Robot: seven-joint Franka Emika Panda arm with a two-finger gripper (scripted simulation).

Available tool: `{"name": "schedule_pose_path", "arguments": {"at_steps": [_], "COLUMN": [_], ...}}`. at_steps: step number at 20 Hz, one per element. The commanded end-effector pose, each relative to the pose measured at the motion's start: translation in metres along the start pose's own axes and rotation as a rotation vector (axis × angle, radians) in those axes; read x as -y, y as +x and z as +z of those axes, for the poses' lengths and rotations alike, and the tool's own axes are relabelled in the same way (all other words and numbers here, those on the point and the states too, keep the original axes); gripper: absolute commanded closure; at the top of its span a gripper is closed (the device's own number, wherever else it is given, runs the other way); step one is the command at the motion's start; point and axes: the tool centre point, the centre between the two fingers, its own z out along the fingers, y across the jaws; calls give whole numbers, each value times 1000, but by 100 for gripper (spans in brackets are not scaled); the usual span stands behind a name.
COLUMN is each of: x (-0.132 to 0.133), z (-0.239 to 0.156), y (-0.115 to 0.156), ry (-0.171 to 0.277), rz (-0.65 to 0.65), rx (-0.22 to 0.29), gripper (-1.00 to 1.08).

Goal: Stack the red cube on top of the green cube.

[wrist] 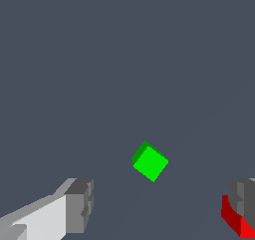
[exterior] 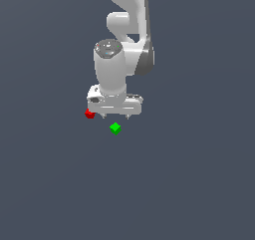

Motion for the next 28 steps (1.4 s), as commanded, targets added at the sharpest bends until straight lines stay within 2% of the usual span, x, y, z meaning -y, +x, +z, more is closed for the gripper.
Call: {"name": "schedule_pose_path", "arguments": {"at_steps": [1, 12, 17, 22, 28], "x": [-16, -112, -147, -168, -173], "z": [9, 63, 83, 95, 98], "y": [-11, -82, -108, -123, -127], "ry": [0, 0, 0, 1, 1], "rz": [7, 48, 63, 71, 74], "rx": [1, 8, 11, 12, 13], "gripper": [-92, -92, -92, -92, -92]}}
